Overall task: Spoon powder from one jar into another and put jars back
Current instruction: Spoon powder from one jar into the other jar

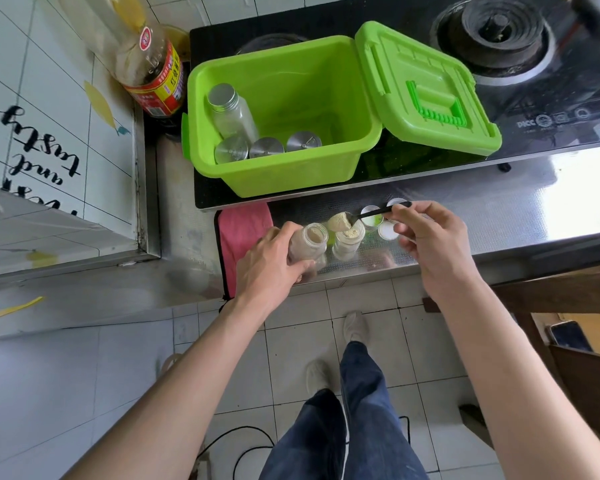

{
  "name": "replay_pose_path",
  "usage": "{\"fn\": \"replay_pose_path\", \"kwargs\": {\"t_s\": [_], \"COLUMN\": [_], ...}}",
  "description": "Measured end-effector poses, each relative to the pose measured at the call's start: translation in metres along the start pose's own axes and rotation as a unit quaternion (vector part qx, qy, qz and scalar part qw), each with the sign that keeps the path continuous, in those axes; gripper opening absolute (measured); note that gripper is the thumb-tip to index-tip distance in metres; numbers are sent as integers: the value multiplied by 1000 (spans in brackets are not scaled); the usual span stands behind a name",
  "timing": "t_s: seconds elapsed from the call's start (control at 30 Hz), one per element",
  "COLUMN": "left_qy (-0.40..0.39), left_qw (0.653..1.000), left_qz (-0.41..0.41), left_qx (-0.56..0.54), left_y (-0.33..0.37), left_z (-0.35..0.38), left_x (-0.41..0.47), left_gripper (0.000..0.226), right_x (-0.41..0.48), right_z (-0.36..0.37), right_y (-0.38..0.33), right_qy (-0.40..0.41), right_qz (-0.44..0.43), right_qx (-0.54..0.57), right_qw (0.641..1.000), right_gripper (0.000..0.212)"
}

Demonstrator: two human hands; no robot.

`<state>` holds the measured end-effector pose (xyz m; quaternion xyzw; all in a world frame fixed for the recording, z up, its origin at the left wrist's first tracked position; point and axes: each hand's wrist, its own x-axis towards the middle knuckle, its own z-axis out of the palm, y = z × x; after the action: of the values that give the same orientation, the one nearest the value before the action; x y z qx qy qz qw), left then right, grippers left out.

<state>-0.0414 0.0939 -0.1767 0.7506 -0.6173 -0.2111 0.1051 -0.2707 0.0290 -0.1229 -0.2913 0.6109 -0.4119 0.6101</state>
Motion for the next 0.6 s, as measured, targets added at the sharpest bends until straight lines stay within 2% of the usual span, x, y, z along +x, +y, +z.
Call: {"fn": "replay_pose_path", "kwargs": {"t_s": [0.43,0.6], "left_qy": [-4,-1], "left_qw": [1000,1000], "left_qz": [-2,1], "left_qx": [1,0], "left_y": [0,0], "left_z": [0,0], "left_x": [1,0], "left_gripper": [49,48], "right_x": [8,11], "right_z": [-16,-5], "right_y": [-1,1], "right_qy": [42,58], "right_qz": [-49,-99], "right_qx": [-74,-157], "right_qw": [995,981], "right_gripper": [20,21]}}
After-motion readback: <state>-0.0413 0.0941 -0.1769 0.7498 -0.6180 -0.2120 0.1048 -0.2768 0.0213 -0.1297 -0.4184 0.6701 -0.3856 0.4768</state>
